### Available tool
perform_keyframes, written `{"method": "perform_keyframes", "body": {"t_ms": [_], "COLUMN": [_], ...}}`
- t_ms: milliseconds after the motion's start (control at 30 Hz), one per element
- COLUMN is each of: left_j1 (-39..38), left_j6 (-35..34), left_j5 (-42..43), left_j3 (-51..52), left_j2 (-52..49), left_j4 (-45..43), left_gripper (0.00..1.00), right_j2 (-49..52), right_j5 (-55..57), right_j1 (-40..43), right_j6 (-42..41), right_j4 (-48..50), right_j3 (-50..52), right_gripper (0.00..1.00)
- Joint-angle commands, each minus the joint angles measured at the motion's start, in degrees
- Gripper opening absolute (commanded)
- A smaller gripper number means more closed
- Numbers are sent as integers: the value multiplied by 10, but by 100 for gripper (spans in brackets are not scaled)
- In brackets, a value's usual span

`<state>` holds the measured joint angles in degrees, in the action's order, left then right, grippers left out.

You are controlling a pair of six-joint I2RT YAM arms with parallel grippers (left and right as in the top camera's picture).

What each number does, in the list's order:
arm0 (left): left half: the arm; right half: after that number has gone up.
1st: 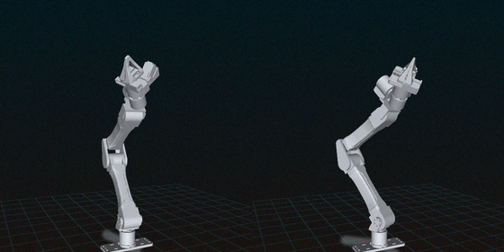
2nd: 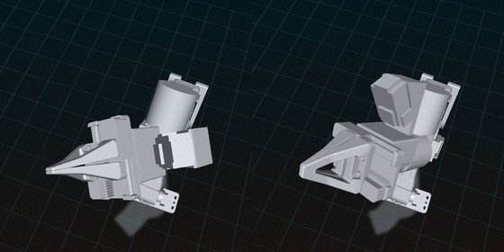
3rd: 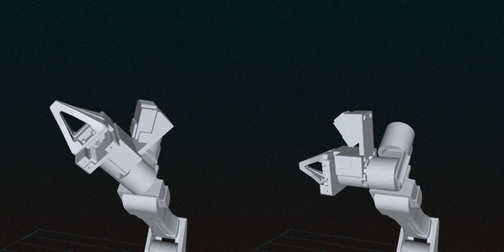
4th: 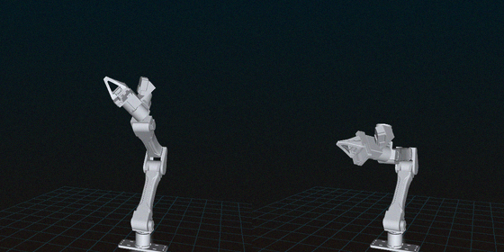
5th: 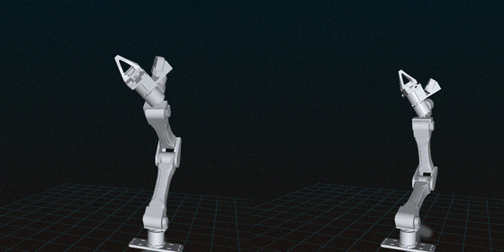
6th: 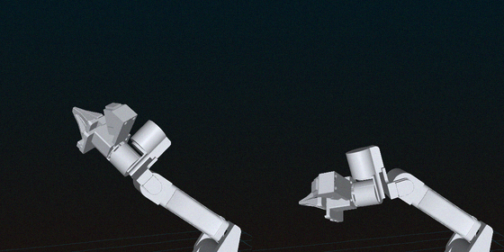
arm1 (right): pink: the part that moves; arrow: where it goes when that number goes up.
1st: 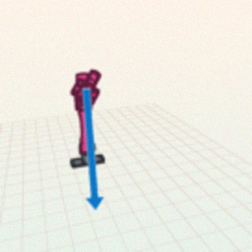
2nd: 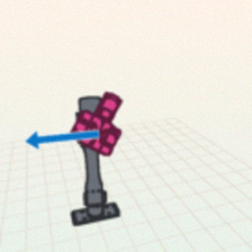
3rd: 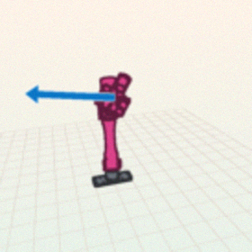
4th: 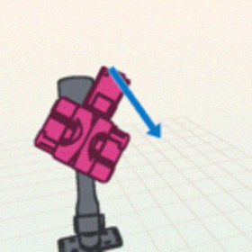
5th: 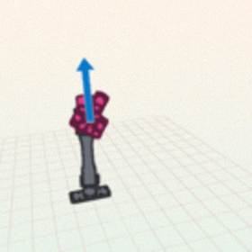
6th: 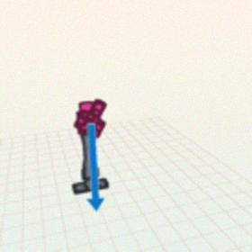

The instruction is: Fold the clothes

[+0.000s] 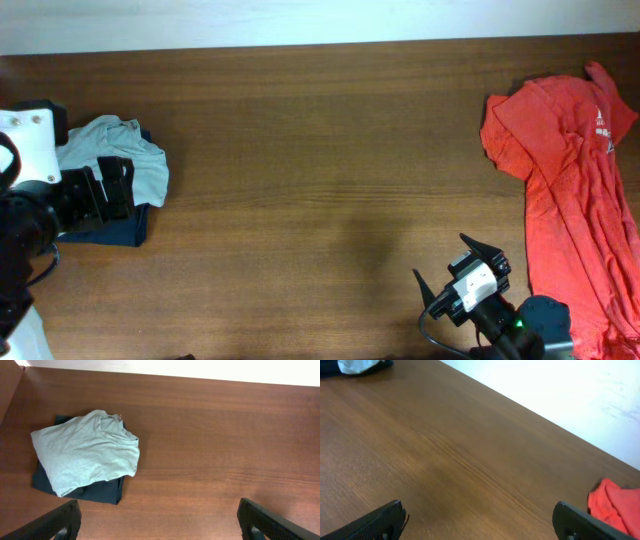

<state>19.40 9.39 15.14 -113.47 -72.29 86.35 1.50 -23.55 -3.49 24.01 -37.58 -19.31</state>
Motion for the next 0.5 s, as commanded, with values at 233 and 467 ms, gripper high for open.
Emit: {"method": "perform_keyframes", "body": {"t_ms": [233,467], "left_j1": [-2,-2], "left_j6": [3,3], "left_j5": [3,3], "left_j3": [0,0], "left_j2": [0,0], "left_j4": [-1,-1], "left_gripper": [99,99], "right_j2": [-5,0], "right_j5": [-8,2], "right_j1": [-3,-3], "right_j6": [-5,-5], "right_j4": [4,-2], "right_j3": [98,94], "right_gripper": [99,98]}}
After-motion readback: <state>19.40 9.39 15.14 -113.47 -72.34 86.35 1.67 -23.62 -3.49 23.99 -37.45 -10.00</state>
